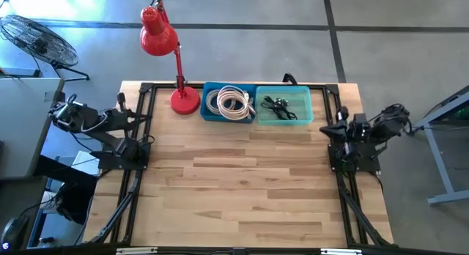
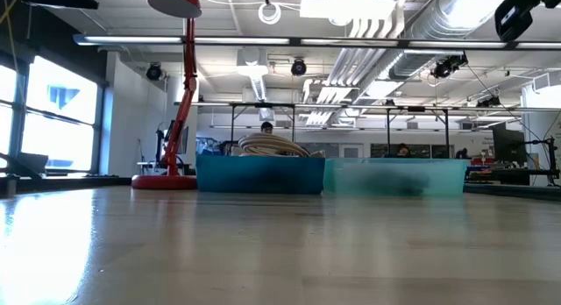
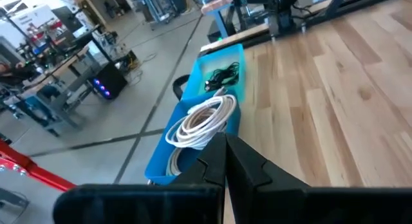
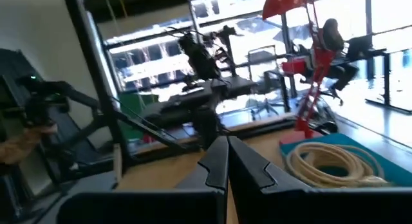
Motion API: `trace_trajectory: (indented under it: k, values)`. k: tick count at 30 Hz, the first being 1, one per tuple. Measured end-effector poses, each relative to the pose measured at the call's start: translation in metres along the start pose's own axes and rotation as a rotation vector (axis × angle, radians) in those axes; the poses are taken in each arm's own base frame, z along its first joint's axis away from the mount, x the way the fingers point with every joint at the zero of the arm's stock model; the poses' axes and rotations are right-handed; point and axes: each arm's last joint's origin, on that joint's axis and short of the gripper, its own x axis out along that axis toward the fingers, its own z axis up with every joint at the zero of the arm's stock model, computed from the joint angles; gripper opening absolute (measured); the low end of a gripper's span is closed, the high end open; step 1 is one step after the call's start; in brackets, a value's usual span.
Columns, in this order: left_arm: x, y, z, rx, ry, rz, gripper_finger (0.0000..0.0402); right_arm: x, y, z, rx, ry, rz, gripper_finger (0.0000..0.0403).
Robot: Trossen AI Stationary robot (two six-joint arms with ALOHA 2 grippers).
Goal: Pick & Place USB Port
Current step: Return to Home Position
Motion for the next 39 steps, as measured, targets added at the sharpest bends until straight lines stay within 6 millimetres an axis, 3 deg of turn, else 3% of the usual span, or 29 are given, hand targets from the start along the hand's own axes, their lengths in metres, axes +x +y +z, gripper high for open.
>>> trace_trajectory:
  k: [7,18,25,31,39]
  values:
    - [0.007,-0.007,-0.001,0.005,-0.009,-0.016,0.0000,0.014,0.009,-0.032,-0.018,-0.001,0.075,0.0000]
    - [0.047,-0.049,-0.024,0.051,-0.024,-0.083,0.0000,0.025,0.013,-0.077,0.021,-0.002,0.133,0.0000]
    - [0.061,-0.066,-0.034,0.069,-0.057,-0.158,0.0000,0.028,0.012,-0.101,0.051,0.046,0.130,0.0000]
    - [0.069,-0.076,-0.045,0.063,-0.030,-0.175,0.0000,0.029,0.011,-0.115,0.054,0.049,0.127,0.0000]
    - [0.090,-0.100,-0.068,0.095,-0.096,-0.179,0.0000,0.031,0.008,-0.116,0.040,0.058,0.100,0.0000]
